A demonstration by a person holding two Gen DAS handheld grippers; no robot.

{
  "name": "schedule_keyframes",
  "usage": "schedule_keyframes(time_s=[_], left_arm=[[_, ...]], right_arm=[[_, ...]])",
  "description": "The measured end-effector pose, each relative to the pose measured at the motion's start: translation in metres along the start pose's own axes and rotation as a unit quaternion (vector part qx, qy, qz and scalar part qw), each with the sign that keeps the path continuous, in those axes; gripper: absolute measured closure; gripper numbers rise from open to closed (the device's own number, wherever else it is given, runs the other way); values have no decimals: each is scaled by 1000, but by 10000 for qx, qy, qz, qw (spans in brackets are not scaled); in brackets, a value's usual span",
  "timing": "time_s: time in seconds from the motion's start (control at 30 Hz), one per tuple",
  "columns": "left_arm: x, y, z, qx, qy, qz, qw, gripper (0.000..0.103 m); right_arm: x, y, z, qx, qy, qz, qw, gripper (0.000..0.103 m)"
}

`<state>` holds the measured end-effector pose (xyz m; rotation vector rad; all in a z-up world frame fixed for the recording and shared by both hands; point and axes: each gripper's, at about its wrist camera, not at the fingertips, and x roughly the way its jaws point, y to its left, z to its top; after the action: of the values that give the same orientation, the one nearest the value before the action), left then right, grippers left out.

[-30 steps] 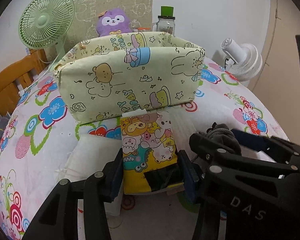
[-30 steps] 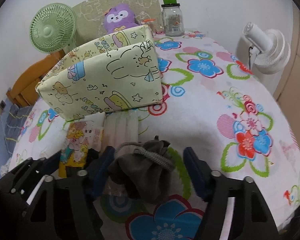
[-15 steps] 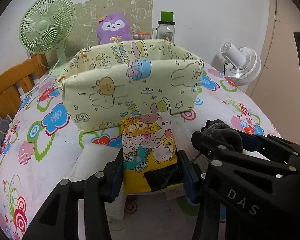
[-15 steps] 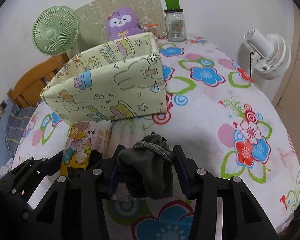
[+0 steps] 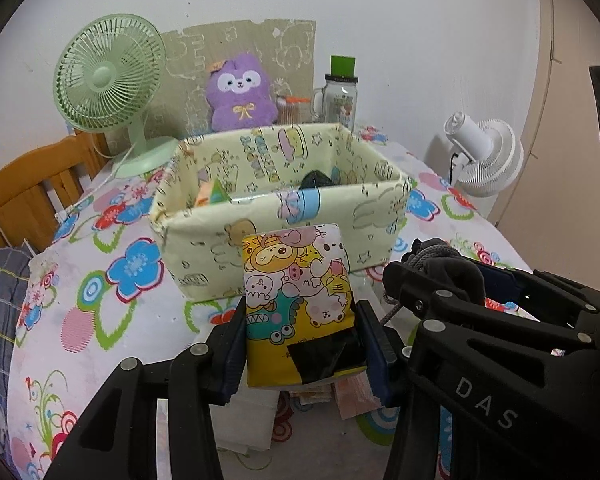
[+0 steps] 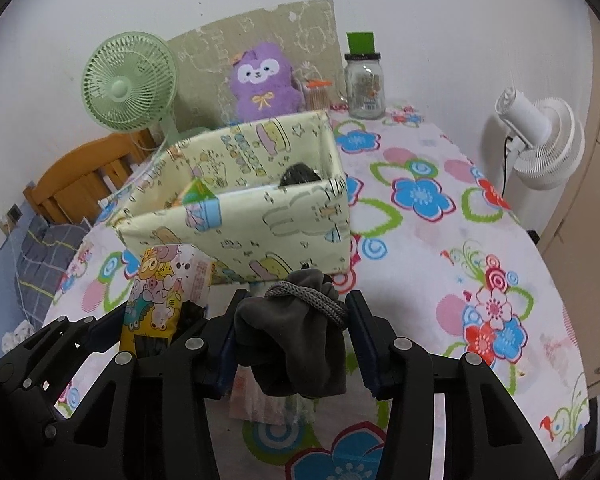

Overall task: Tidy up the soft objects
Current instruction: 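Lift the pouch and grey bag and carry both over the fabric box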

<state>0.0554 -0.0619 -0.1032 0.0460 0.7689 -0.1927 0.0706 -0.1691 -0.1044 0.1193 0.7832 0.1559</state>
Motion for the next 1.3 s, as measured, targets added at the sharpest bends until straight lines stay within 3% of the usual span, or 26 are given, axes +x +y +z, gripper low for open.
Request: schedule_keyframes(time_s=[1.3], left_arm=[[-62, 21, 50, -189, -843, 169, 9961, 52]], right_arm=[[-60, 35, 57, -494, -865, 210, 9948, 51]])
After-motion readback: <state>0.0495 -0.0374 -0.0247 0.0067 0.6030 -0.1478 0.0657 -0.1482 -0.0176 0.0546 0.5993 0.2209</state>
